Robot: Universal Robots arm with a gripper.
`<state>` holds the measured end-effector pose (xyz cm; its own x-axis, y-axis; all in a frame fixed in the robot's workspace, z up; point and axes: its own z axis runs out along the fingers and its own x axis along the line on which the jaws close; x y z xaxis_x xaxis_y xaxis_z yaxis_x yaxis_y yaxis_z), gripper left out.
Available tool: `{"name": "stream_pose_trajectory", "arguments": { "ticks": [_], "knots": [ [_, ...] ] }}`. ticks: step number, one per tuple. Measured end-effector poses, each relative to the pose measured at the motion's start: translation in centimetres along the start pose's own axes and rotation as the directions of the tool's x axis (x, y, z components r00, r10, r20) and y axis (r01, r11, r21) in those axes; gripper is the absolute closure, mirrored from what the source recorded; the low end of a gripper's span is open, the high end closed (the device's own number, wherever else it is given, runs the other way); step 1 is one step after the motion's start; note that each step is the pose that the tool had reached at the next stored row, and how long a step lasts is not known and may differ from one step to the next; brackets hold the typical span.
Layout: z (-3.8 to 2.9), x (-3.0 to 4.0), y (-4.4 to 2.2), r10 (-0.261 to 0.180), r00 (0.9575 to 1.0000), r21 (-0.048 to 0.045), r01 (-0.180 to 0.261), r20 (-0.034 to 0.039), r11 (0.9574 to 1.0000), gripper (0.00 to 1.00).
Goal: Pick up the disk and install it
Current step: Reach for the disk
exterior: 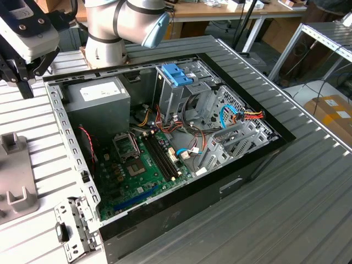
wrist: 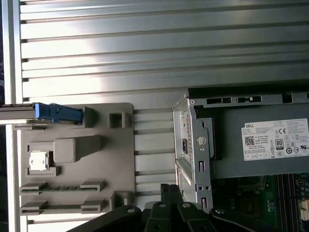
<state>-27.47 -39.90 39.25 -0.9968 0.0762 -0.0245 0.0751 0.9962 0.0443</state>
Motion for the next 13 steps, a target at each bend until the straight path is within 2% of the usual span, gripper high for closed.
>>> {"name": "stream_pose_trajectory", "arguments": {
  "ticks": [13],
  "knots": [
    [-0.02,0.84,-0.06,0.0,1.0,0.0,0.0,0.0,1.0,0.89]
  ]
}}
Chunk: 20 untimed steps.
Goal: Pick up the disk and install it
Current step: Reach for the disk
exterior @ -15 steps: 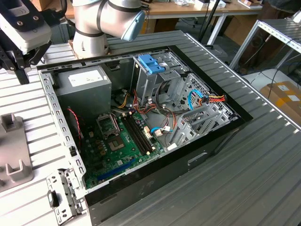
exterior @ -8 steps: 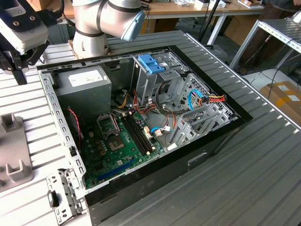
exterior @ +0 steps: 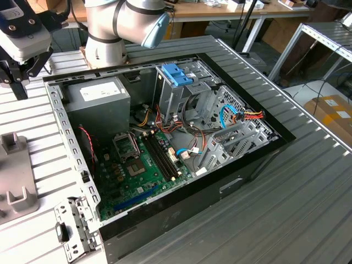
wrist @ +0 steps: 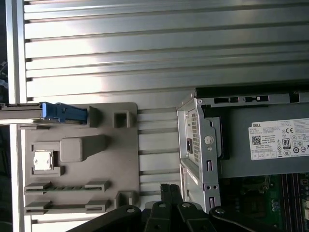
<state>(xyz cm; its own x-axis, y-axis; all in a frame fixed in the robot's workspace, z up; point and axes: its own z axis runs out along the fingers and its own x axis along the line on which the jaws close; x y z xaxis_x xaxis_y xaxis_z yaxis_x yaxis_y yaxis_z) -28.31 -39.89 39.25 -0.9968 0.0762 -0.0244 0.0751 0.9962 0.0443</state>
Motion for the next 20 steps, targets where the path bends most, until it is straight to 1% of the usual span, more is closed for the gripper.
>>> {"name": "stream_pose_trajectory", "arguments": {
  "ticks": [20],
  "knots": [
    [-0.03,1.3,-0.1,0.0,1.0,0.0,0.0,0.0,1.0,0.89]
  ]
}}
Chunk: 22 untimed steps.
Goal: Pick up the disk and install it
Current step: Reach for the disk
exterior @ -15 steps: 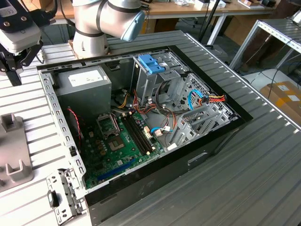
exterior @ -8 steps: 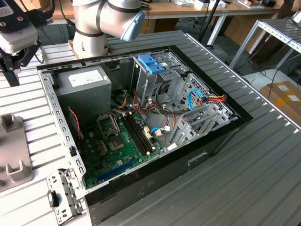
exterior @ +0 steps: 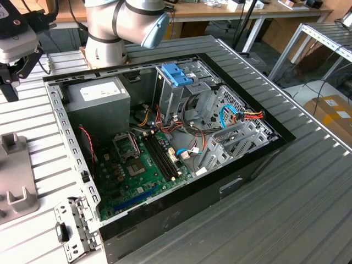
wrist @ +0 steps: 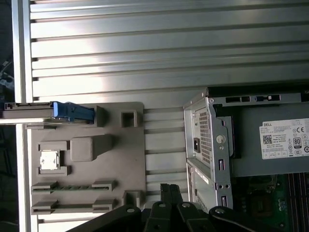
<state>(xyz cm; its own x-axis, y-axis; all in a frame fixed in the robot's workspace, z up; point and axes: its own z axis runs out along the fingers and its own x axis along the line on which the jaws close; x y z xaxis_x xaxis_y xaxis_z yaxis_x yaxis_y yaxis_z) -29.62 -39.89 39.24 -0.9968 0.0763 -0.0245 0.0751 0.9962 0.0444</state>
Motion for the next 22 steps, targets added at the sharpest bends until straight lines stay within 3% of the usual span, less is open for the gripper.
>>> {"name": "stream_pose_trajectory", "arguments": {
  "ticks": [22],
  "knots": [
    [-0.05,1.65,-0.12,0.0,1.0,0.0,0.0,0.0,1.0,0.89]
  ]
}}
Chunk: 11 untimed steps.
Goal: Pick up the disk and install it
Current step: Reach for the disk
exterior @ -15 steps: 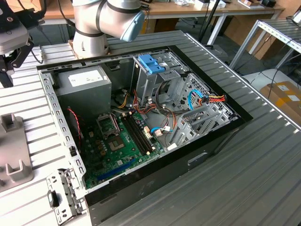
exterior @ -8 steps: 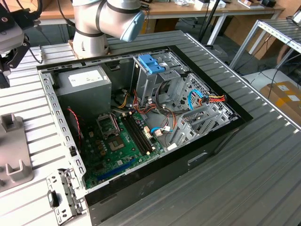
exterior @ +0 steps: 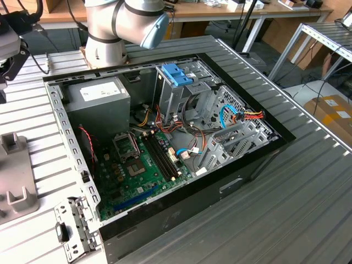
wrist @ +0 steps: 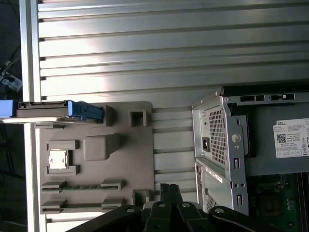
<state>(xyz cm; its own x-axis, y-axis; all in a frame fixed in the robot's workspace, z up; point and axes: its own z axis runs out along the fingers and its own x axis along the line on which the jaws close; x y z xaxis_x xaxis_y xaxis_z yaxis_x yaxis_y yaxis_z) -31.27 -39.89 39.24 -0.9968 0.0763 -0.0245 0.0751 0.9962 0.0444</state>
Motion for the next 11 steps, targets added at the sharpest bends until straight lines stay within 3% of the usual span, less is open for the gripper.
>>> {"name": "stream_pose_trajectory", "arguments": {
  "ticks": [11],
  "knots": [
    [-0.03,0.77,-0.06,0.0,1.0,0.0001,0.0,-0.0001,1.0,0.89]
  ]
}}
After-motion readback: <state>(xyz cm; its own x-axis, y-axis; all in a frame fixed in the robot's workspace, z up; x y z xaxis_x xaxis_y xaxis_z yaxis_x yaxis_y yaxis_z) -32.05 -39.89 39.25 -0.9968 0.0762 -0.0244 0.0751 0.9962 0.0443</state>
